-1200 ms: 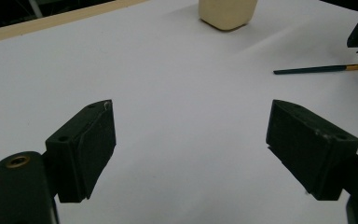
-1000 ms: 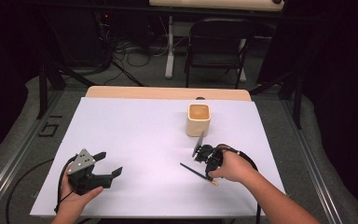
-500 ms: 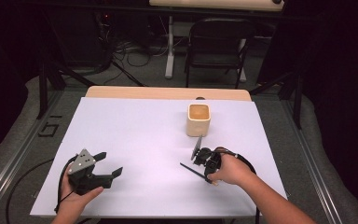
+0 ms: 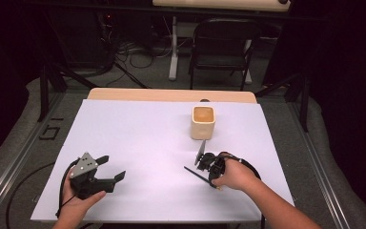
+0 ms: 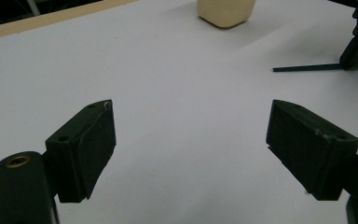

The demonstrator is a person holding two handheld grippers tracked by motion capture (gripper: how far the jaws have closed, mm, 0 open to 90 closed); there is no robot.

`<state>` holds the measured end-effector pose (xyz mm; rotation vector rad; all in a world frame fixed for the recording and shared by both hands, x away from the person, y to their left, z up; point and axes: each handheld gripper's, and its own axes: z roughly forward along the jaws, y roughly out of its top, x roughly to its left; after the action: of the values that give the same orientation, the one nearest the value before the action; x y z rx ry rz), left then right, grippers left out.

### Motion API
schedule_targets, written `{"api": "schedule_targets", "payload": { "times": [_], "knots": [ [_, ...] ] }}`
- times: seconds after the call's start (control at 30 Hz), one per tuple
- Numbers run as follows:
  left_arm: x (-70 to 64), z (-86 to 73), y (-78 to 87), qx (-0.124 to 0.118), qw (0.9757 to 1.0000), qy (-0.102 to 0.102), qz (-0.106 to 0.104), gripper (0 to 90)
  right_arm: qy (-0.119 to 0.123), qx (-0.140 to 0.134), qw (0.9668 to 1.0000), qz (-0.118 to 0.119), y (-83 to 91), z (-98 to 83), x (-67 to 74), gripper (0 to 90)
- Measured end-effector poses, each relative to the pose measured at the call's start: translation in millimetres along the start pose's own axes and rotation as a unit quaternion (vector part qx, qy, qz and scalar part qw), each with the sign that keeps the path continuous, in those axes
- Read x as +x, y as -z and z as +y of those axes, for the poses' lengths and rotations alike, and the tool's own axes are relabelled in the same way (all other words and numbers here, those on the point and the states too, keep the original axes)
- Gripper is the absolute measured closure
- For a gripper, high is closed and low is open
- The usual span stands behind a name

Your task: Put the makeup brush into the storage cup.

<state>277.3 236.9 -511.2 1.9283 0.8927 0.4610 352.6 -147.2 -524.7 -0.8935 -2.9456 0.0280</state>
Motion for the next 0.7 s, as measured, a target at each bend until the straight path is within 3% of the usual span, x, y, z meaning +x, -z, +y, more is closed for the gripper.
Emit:
{"api": "schedule_targets", "payload": {
  "times": [0.07, 0.17, 0.7],
  "knots": [
    [0.2, 0.0, -0.1, 0.0, 1.0, 0.0, 0.0, 16.0, 0.007, 0.005, 1.0, -0.003, 0.5, 0.0, -1.4, 82.9],
    [0.1, 0.0, -0.3, 0.001, 1.0, -0.001, 0.0, 16.0, -0.008, -0.006, 1.0, 0.0, -1.0, -1.1, 0.2, 83.2],
    [-0.8, 0.1, -1.1, 0.004, 1.0, -0.004, 0.0, 16.0, 0.002, -0.004, 1.0, -0.001, 7.4, 0.3, 0.3, 83.8]
  ]
}}
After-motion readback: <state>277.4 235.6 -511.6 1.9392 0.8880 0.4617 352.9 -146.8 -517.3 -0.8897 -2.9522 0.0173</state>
